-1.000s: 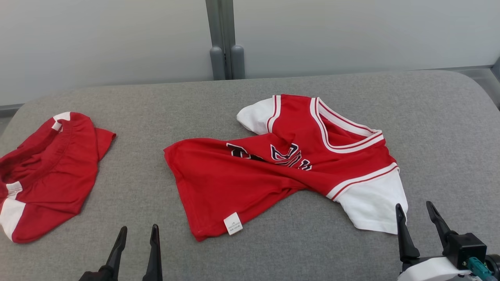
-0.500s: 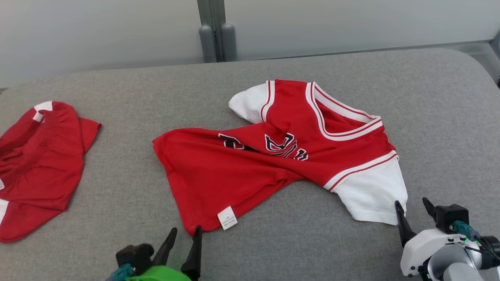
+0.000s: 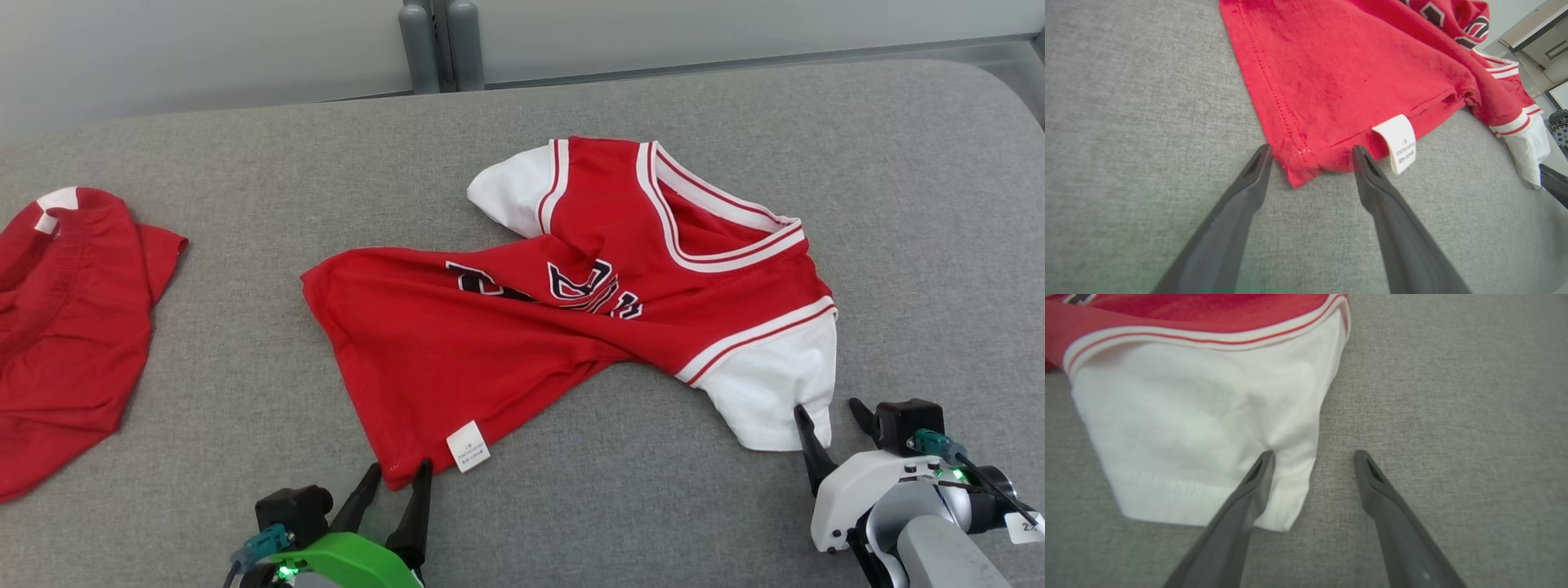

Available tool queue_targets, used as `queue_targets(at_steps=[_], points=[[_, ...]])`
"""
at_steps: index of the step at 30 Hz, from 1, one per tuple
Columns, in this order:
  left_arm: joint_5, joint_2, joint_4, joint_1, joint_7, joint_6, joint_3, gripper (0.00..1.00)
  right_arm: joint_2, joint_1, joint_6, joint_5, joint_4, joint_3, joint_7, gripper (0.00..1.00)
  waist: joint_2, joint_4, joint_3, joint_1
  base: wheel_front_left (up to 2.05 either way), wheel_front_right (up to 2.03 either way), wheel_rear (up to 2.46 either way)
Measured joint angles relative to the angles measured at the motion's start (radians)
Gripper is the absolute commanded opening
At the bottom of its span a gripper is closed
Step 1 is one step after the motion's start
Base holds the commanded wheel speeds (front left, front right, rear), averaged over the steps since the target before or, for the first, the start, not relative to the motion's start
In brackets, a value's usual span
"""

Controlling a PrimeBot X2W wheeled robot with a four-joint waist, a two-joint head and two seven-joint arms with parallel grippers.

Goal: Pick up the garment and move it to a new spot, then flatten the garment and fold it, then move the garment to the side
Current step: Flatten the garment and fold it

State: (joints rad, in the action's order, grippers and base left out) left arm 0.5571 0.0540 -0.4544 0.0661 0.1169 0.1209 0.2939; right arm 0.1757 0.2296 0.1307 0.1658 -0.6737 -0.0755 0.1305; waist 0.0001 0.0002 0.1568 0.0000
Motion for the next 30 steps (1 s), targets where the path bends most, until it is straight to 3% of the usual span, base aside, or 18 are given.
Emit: queue_targets(at_steps=[6, 7, 8, 9, 10, 11, 12, 14, 19, 22, 25, 30], points=[[0.01, 0.001, -0.019, 0.008, 0.011, -0.007, -0.002, 0.97, 0.008, 0.024, 0.0, 0.026, -0.038, -0.034, 0.023, 1.0, 0.0, 0.0, 0.001, 0.0, 0.0, 0.0, 0.0], [0.013, 0.001, -0.026, 0.011, 0.006, -0.007, 0.002, 0.8, 0.009, 0.028, 0.0, 0.028, -0.044, -0.04, 0.025, 1.0, 0.0, 0.0, 0.002, 0.0, 0.0, 0.0, 0.0], [0.013, 0.002, -0.033, 0.015, 0.004, -0.007, 0.005, 0.45, 0.01, 0.033, 0.0, 0.033, -0.049, -0.048, 0.025, 1.0, 0.0, 0.0, 0.003, 0.0, 0.0, 0.0, 0.0], [0.014, 0.003, -0.038, 0.018, 0.004, -0.007, 0.005, 0.34, 0.012, 0.039, 0.0, 0.037, -0.054, -0.055, 0.026, 1.0, 0.0, 0.0, 0.004, 0.0, 0.0, 0.0, 0.0], [0.017, 0.003, -0.043, 0.019, 0.004, -0.007, 0.006, 0.07, 0.013, 0.044, 0.0, 0.042, -0.059, -0.062, 0.025, 1.0, 0.0, 0.0, 0.005, 0.0, 0.0, 0.0, 0.0], [0.019, 0.003, -0.049, 0.022, 0.005, -0.006, 0.007, 0.0, 0.015, 0.049, -0.001, 0.051, -0.064, -0.073, 0.025, 1.0, 0.0, -0.001, 0.005, 0.0, 0.0, 0.0, 0.0], [0.02, 0.004, -0.055, 0.025, 0.009, -0.005, 0.01, 0.0, 0.017, 0.053, -0.002, 0.06, -0.068, -0.085, 0.025, 0.81, 0.0, -0.001, 0.005, 0.0, 0.0, 0.0, 0.0], [0.022, 0.006, -0.064, 0.03, 0.014, -0.002, 0.019, 0.0, 0.017, 0.062, -0.005, 0.089, -0.073, -0.111, 0.016, 0.0, 0.0, -0.001, 0.003, 0.0, 0.0, 0.0, 0.0], [0.05, 0.022, -0.04, 0.037, 0.018, 0.002, 0.019, 0.0, 0.008, 0.059, -0.002, 0.276, -0.016, -0.157, -0.017, 0.0, 0.0, -0.002, -0.014, 0.0, 0.0, 0.0, 0.0], [0.076, 0.048, 0.087, 0.029, 0.012, 0.002, -0.001, 0.0, 0.029, 0.03, 0.0, 0.463, 0.153, -0.14, -0.061, 0.0, 0.0, -0.004, -0.031, 0.0, 0.0, 0.0, 0.0], [0.076, 0.121, 0.295, -0.001, -0.076, 0.002, 0.001, 0.0, 0.14, -0.027, 0.0, 0.607, 0.397, -0.103, -0.183, 0.0, 0.0, -0.009, -0.047, 0.0, 0.0, 0.0, 0.0], [0.059, 0.288, 0.697, -0.014, -0.364, -0.018, 0.029, 0.0, 0.368, -0.158, 0.0, 0.738, 0.844, -0.052, -0.543, 0.0, 0.0, -0.03, -0.054, 0.0, 0.0, 0.0, 0.0]])
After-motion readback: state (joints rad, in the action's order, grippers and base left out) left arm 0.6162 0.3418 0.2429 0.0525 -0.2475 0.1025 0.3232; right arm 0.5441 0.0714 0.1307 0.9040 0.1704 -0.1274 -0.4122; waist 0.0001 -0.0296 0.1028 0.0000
